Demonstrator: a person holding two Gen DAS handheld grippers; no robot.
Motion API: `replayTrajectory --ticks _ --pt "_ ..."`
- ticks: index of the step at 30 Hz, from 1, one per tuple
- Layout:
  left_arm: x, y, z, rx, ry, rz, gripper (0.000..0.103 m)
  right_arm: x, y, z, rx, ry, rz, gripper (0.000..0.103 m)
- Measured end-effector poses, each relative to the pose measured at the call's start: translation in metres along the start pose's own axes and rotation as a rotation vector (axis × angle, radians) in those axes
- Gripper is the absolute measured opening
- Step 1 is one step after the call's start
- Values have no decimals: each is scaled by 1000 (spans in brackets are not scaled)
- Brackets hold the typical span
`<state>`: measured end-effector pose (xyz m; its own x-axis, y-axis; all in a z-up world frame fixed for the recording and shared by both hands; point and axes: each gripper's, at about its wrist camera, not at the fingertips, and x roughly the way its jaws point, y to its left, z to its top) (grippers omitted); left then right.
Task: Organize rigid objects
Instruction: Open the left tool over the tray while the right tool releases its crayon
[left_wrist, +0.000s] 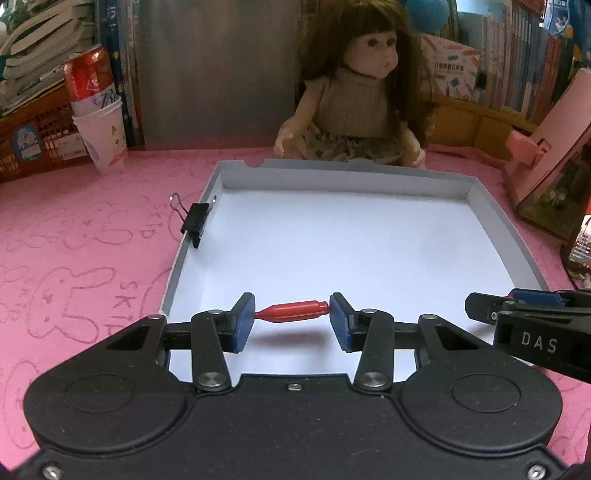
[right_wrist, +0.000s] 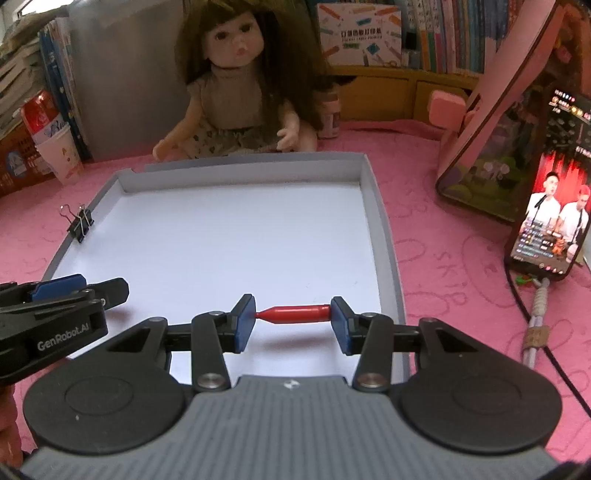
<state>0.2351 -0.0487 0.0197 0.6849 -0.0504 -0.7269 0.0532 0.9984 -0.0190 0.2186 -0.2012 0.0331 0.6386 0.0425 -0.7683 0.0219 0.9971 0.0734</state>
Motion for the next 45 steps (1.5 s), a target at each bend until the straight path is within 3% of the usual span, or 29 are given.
replayTrajectory --ticks 19,23,24,25,34,45 --pt "14 -9 -6 47 1 22 42 11 4 -3 -25 21 -25 50" --pt "14 -10 -6 50 -1 21 42 12 5 -3 -28 19 -26 53" --pt "14 -9 -5 50 1 18 42 11 4 -3 -25 17 -23 62" --pt "14 -9 -5 47 5 10 43 11 4 -3 -20 14 -22 62" --pt "-8 -3 -5 41 -30 -38 69 -10 5 -4 -25 -48 -3 76" --pt "-39 0 -19 51 -39 -66 76 -43 3 -16 -52 -114 15 84"
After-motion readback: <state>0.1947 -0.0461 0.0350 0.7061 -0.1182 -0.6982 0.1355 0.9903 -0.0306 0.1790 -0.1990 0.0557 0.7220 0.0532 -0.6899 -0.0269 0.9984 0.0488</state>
